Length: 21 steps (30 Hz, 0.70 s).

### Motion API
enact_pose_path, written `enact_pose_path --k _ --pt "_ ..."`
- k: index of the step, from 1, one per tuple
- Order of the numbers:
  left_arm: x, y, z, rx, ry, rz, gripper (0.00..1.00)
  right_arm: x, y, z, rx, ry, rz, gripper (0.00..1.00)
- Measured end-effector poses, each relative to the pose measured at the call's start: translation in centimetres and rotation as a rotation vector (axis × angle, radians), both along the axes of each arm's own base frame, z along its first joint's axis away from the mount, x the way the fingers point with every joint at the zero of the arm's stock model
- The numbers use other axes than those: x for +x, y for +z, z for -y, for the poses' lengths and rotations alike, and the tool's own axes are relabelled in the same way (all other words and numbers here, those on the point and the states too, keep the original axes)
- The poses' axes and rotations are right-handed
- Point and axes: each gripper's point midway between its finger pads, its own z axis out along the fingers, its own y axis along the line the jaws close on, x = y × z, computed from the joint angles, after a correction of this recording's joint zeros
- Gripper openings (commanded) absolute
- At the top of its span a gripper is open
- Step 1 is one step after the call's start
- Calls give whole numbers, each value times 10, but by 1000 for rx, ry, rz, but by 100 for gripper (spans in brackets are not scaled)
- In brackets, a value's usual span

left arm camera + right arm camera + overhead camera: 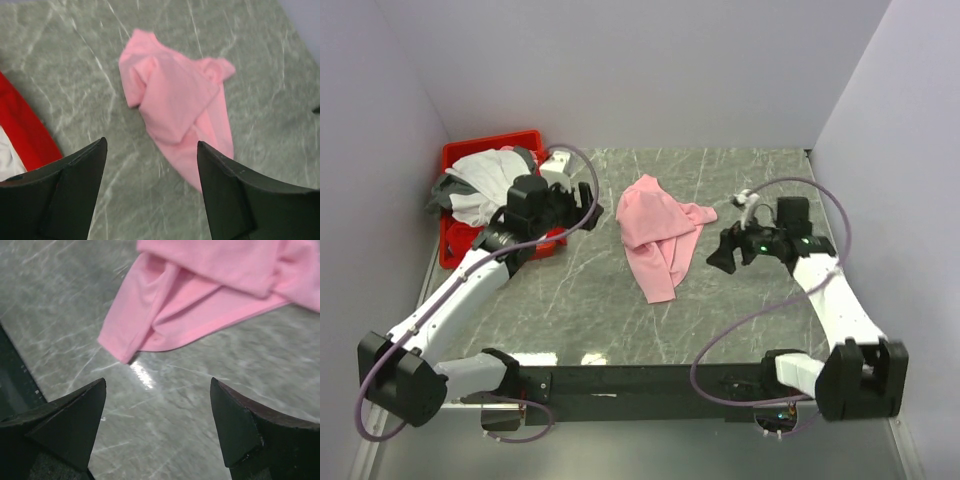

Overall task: Fold and stack the t-shirts
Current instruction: Flatten the tshirt out

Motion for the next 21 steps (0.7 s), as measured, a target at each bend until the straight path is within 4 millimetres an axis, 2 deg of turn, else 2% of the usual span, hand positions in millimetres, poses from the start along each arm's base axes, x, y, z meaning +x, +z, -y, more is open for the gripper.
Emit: enact_pose_path --k 6,8,11,14,21 --pt "-44 -45 -4 37 -102 -77 76 -12 -45 -45 -50 167 -184 87" --pt "-54 -50 -9 42 -106 -77 76 -21 -59 -60 -76 221 -229 86" --pt "-63 -46 -15 47 -104 -49 76 -35 -79 -80 -121 292 -295 82" --pt "-64 -35 -19 44 -88 -6 76 -40 -95 -97 -153 330 -349 77" --pt "-65 -25 -26 43 -60 28 76 -25 -125 -109 -227 282 -422 74"
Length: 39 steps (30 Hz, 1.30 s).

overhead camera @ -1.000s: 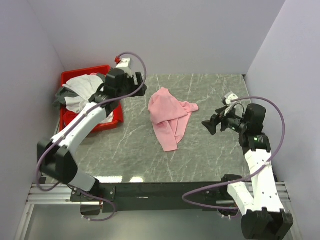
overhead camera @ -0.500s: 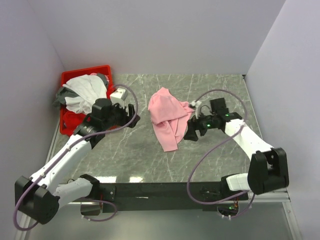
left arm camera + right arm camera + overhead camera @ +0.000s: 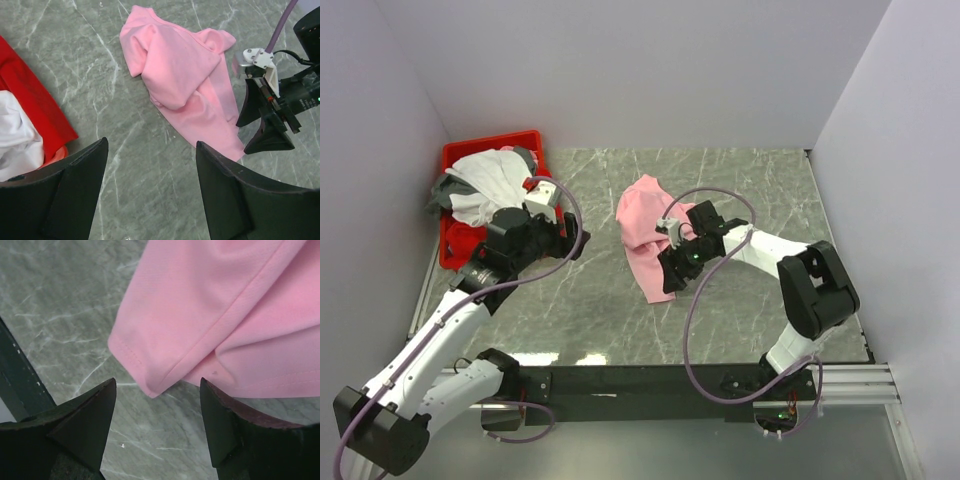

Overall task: Fold and stack the t-shirts
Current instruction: Flatten the tshirt out

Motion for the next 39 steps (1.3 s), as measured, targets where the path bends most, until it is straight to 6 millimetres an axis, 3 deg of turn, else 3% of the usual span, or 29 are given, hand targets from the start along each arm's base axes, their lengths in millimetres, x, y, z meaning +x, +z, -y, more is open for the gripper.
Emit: enact_pose_path --k 11,14,20,21,25,28,35,39 --pt "-2 6 -4 -5 12 22 75 12 -17 -8 -51 -45 -27 67" --pt "-4 6 -4 -3 9 30 75 10 -19 -9 -54 -47 -37 59" --pt "-7 13 -6 -6 6 60 75 11 -17 -10 -52 -47 -37 27" --pt "-7 13 -6 -6 6 62 75 11 -16 -10 -52 -47 -36 16" --pt "-8 14 -6 -9 1 64 75 14 -9 -11 -47 -41 -17 5" --pt "-9 14 -3 -13 -15 62 75 16 5 -9 -54 -21 5 1" --pt "-12 14 3 -26 -55 69 75 43 76 -10 -28 100 156 0" --pt "-13 14 4 -28 -59 69 75 51 103 1 -45 129 226 0"
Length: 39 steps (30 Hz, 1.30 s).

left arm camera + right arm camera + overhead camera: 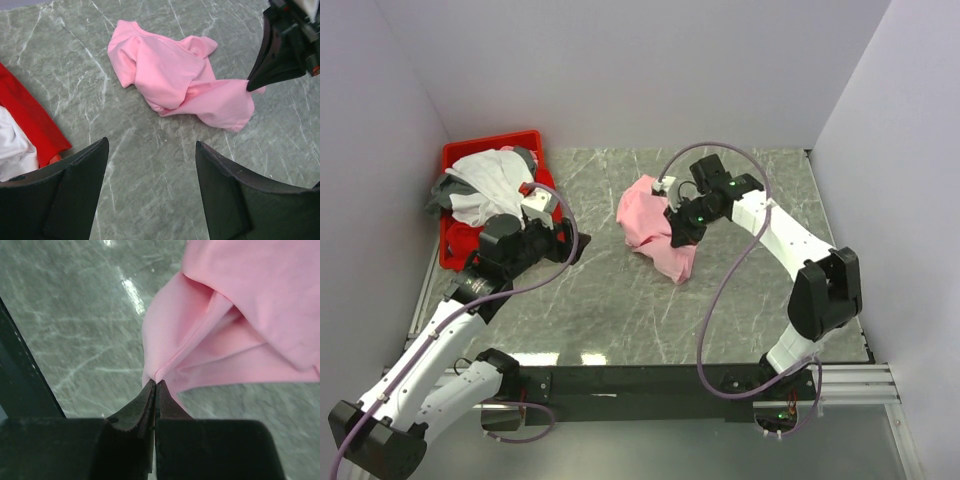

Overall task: Fold and stack the t-shirts
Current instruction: Flatten the tshirt out

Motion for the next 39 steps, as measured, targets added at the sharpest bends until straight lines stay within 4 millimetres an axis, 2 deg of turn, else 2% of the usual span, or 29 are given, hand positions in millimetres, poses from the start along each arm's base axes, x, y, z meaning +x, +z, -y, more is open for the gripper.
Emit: enact_pose_path --k 5,7,9,12,17,21,23,25,26,28,29,31,32,34,36,38,39 --pt "0 3 0 -4 1 9 75 4 25 12 -41 27 77 0" --pt "0 3 0 -5 3 12 75 5 42 13 -36 56 124 0" --pt "1 4 -1 -6 9 16 75 1 59 14 -27 94 169 0" --pt "2 6 -3 -7 18 25 75 -15 78 10 -8 181 222 0" --pt "2 8 -4 -8 27 32 75 -74 87 -13 13 440 251 0" --pt "3 8 -5 -6 35 33 75 -134 68 -17 -11 678 200 0" --pt "3 6 -6 -5 36 30 75 -154 56 -13 -38 754 181 0" --pt "3 4 -6 -3 36 27 76 -173 38 -1 -80 797 146 11" --pt "3 4 -5 -3 35 26 76 -182 27 10 -113 807 119 31" --pt "3 3 -4 -4 27 23 76 -196 11 30 -167 797 76 42" --pt "3 2 -3 -5 22 21 77 -198 7 38 -186 778 69 54" --pt "4 -1 2 -7 2 7 77 -190 6 45 -182 683 93 62" --pt "5 -5 6 -7 -16 -7 77 -178 11 49 -162 603 119 63" --pt "7 -17 14 0 -50 -50 76 -140 23 57 -106 397 182 63" --pt "10 -34 25 8 -94 -116 75 -97 31 75 -60 190 215 63" --pt "13 -56 40 22 -138 -206 73 -59 28 94 -39 27 209 62" --pt "15 -65 50 37 -162 -249 72 -47 24 99 -34 -17 199 61"
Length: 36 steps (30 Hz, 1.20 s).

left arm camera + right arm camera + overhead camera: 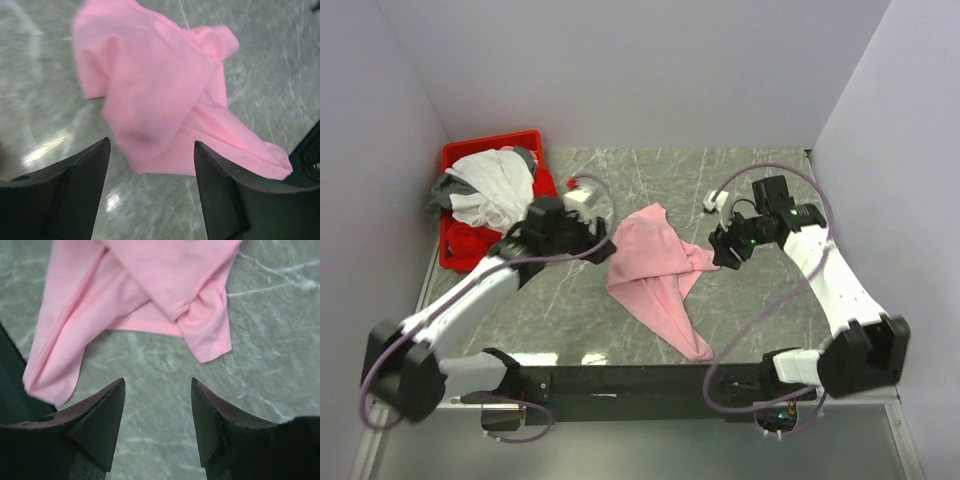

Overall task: Fold and stack the t-shirts
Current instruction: Flatten the tshirt out

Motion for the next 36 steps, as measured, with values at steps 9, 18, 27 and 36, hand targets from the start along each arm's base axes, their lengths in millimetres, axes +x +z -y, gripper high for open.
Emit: enact_pose_path --k 9,18,27,36 --pt "-9 -58 138 225 -350 -75 60 54 -67 14 199 -288 -344 58" --pt "-5 -137 184 491 -392 -50 57 74 -56 54 359 -458 -358 58" --pt "21 -149 177 627 -225 25 0 72 -49 48 420 -430 -373 57" --pt "37 -105 146 522 -11 55 0 67 -59 45 398 -423 -414 57"
